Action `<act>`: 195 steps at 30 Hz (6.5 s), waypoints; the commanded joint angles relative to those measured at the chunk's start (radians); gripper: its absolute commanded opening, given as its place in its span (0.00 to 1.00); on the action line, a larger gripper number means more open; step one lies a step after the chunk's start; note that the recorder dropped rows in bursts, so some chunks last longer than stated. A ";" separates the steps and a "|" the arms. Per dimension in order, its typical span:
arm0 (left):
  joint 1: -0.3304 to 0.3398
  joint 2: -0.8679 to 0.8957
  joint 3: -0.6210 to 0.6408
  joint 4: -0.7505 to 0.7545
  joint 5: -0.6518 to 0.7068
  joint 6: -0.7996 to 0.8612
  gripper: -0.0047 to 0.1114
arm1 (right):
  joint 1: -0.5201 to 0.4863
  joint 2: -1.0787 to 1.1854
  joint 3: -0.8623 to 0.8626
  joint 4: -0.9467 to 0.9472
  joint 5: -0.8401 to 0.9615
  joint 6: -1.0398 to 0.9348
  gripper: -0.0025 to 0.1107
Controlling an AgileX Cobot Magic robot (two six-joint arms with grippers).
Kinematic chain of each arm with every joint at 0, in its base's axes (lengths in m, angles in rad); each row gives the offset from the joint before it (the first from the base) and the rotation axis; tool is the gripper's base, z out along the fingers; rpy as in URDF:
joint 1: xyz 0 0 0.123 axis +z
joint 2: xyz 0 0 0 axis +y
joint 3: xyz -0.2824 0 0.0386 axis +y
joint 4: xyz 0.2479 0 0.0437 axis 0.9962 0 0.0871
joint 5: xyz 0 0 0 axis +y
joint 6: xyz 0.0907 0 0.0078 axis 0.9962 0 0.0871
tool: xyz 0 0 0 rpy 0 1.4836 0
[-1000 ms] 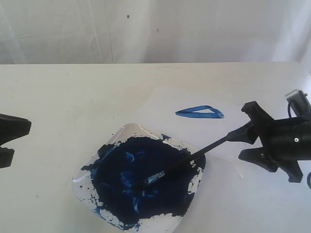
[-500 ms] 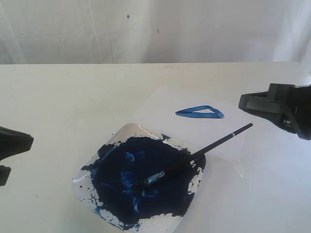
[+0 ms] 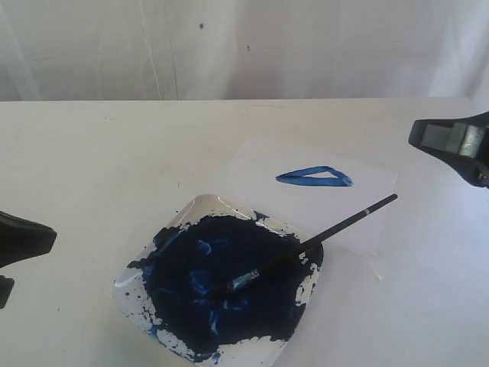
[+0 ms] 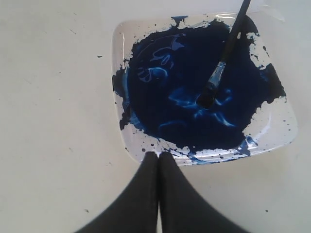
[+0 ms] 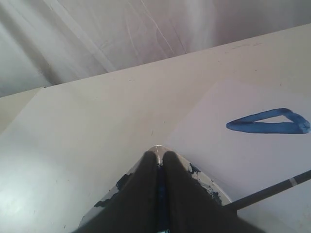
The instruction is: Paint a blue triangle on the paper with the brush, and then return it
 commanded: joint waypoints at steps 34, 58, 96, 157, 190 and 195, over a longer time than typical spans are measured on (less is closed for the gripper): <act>-0.005 -0.010 0.007 -0.019 0.017 -0.002 0.04 | -0.006 -0.570 0.005 0.001 -0.005 -0.014 0.06; -0.005 -0.010 0.007 -0.019 0.014 -0.002 0.04 | -0.004 -0.829 0.212 -0.044 -0.256 0.650 0.06; -0.005 -0.010 0.007 -0.019 0.012 -0.002 0.04 | -0.006 -0.829 0.549 -1.245 -0.278 0.917 0.06; -0.005 -0.010 0.007 -0.019 0.012 -0.002 0.04 | 0.099 -0.829 0.549 -1.352 -0.296 1.023 0.06; 0.176 -0.775 0.007 -0.017 -0.008 -0.002 0.04 | 0.099 -0.829 0.549 -1.352 -0.294 1.023 0.06; 0.176 -0.813 0.007 -0.017 -0.008 -0.002 0.04 | 0.099 -0.829 0.549 -1.352 -0.294 1.023 0.06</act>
